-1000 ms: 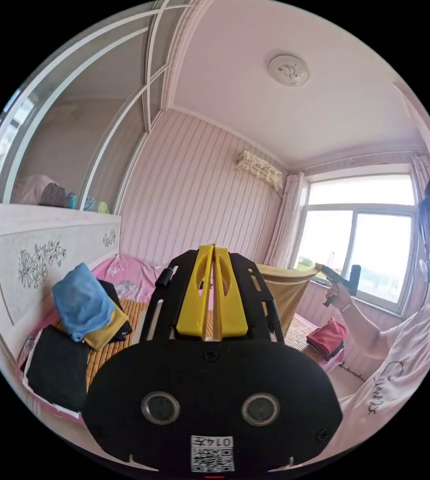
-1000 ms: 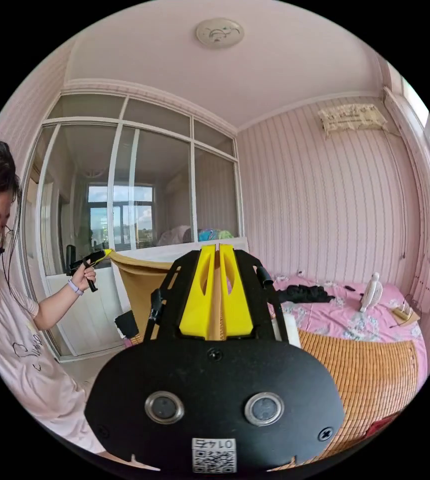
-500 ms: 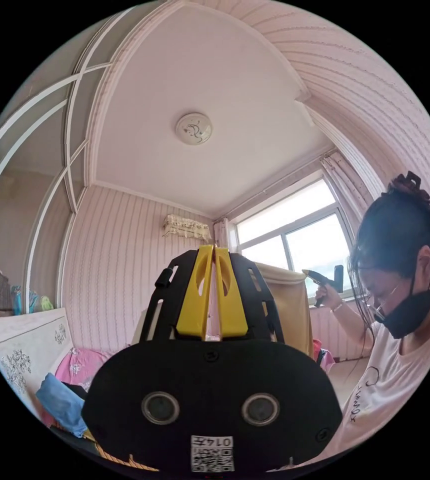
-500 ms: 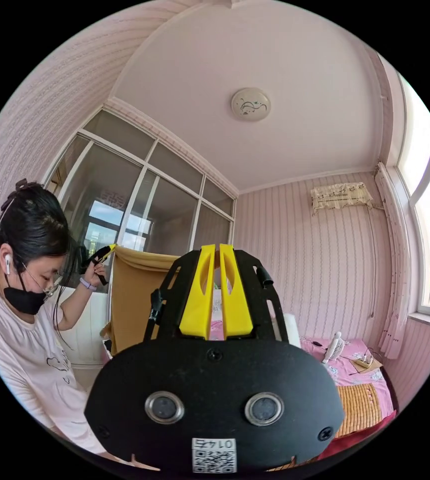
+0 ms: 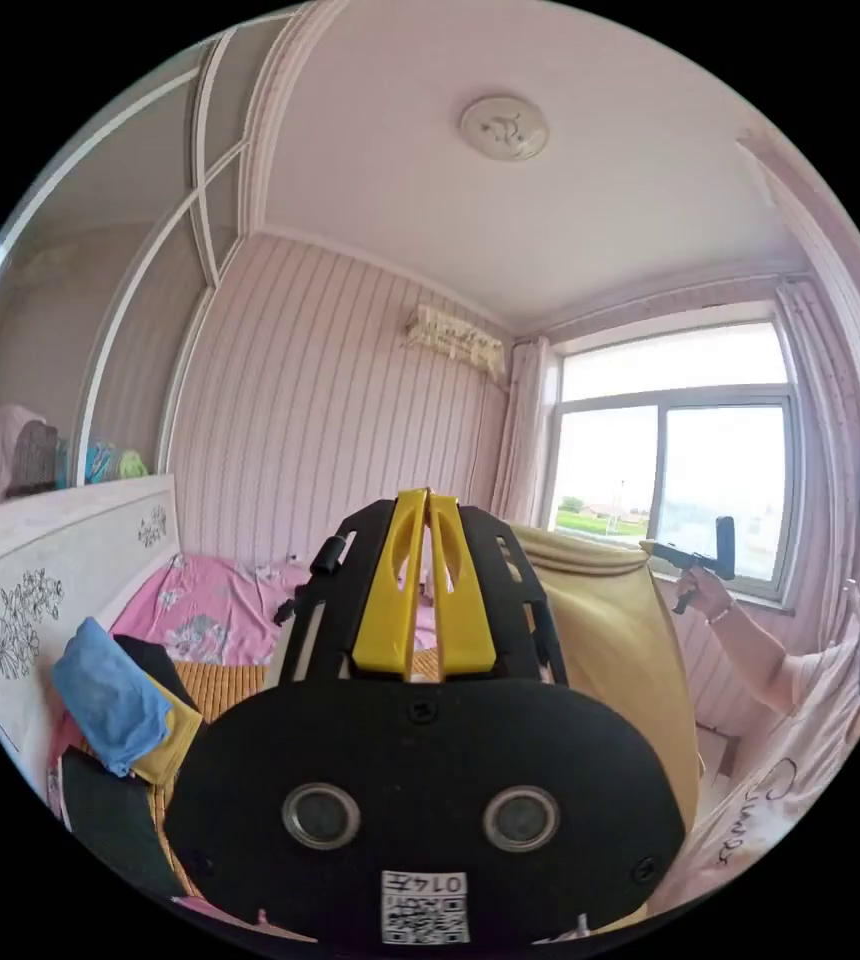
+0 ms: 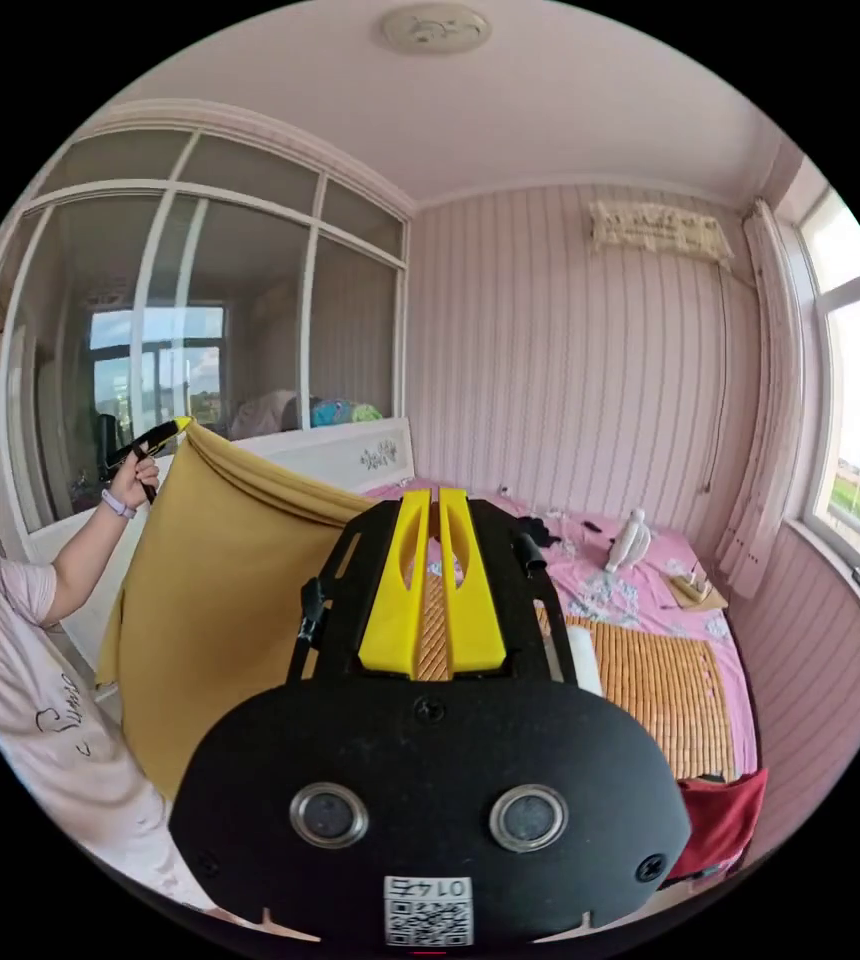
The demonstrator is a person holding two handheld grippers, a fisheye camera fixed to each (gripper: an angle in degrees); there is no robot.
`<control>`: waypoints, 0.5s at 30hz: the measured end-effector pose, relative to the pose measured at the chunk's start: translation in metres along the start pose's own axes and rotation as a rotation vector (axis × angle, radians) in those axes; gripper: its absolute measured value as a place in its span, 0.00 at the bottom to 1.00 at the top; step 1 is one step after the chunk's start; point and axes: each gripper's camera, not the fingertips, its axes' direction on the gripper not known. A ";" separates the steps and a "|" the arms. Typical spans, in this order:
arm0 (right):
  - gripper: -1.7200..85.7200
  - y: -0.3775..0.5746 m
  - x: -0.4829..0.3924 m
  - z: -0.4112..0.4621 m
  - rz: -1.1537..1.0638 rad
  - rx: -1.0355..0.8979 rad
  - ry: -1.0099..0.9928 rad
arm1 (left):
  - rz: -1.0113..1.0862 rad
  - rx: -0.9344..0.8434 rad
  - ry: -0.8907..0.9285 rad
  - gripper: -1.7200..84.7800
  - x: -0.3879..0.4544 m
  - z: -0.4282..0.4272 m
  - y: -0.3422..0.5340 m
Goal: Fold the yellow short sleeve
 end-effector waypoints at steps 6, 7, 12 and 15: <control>0.03 -0.013 0.078 0.113 0.170 0.018 0.052 | -0.121 -0.173 -0.104 0.01 -0.042 0.136 0.039; 0.03 -0.020 0.089 0.115 0.218 0.110 0.033 | -0.131 -0.149 -0.093 0.01 -0.043 0.140 0.038; 0.03 -0.019 0.114 0.112 0.237 0.337 -0.047 | -0.050 -0.053 -0.100 0.01 -0.043 0.162 0.040; 0.03 0.026 0.108 0.124 0.139 0.280 -0.080 | -0.014 -0.143 -0.135 0.01 -0.058 0.173 0.091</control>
